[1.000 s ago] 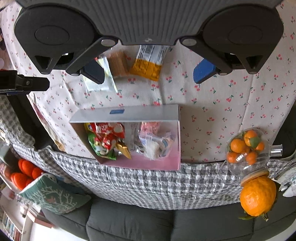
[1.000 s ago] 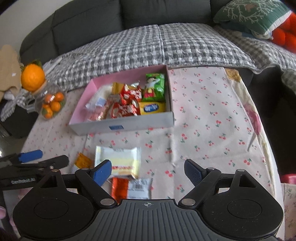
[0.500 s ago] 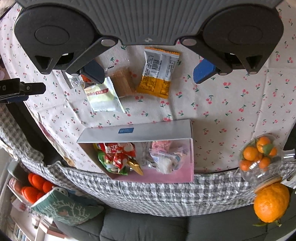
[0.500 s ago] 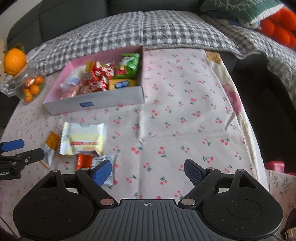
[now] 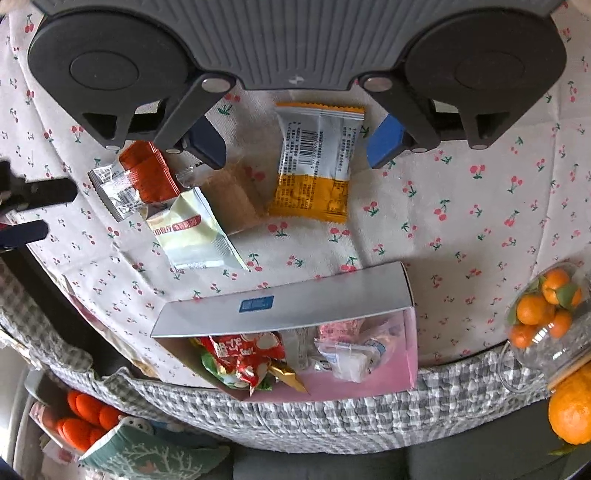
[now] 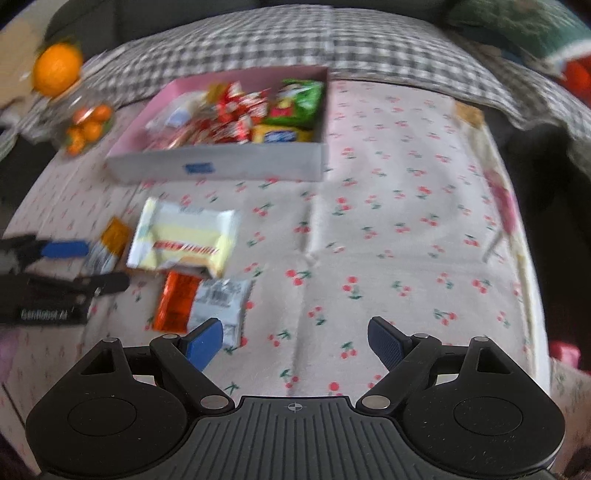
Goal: Organize snacks
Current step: 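Withdraw both grippers from the box back over the loose snacks, then grasp the orange wafer packet with left gripper while right grasps orange-white packet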
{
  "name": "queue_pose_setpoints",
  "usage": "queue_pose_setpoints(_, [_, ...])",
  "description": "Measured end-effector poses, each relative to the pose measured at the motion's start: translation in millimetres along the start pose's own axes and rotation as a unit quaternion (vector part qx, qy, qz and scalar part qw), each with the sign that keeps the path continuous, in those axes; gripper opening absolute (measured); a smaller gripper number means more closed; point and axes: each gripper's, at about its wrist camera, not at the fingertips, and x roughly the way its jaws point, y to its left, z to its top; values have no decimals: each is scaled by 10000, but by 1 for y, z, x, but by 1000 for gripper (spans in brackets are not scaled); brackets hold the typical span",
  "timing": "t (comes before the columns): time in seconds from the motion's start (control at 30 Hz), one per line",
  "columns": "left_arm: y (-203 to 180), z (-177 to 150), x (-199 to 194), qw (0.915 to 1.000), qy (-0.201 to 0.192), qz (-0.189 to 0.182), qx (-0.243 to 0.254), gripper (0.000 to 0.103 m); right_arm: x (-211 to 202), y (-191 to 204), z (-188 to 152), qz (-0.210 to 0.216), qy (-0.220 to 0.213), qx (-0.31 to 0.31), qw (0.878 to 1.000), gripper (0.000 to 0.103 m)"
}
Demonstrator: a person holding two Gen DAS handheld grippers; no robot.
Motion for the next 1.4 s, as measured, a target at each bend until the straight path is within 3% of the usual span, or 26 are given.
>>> queue_pose_setpoints(0.07, [-2, -1, 1, 10000, 60, -38, 68, 71, 5, 6, -3, 56, -3, -384, 9992, 88])
queue_pose_setpoints(0.2, [-4, 0, 1, 9996, 76, -93, 237, 66, 17, 20, -11, 90, 119, -1209, 9926, 88])
queue_pose_setpoints(0.33, [0, 1, 3, 9993, 105, -213, 283, 63, 20, 28, -13, 67, -24, -1595, 9872, 89])
queue_pose_setpoints(0.67, [8, 2, 2, 9992, 134, -234, 310, 60, 35, 31, 7, 165, -73, -1259, 9919, 89])
queue_pose_setpoints(0.8, [15, 2, 3, 9994, 141, 26, 307, 54, 39, 39, 14, 145, -101, -1279, 9916, 89])
queue_pose_setpoints(0.93, [20, 2, 2, 9996, 126, 47, 250, 53, 42, 47, 17, 158, -169, -1370, 9903, 88])
queue_pose_setpoints(1.03, [19, 2, 2, 9995, 109, 77, 270, 53, 43, 49, 20, 259, -127, -1312, 9909, 83])
queue_pose_setpoints(1.1, [19, 2, 2, 9996, 118, 83, 256, 52, 42, 51, 22, 407, -104, -1272, 9910, 67])
queue_pose_setpoints(1.2, [19, 3, 1, 9996, 133, 74, 246, 42, 40, 59, 23, 517, -94, -1350, 9894, 48])
queue_pose_setpoints(1.4, [22, 4, 0, 9996, 226, 101, 163, 36, 36, 66, 20, 508, -10, -1341, 9897, 44])
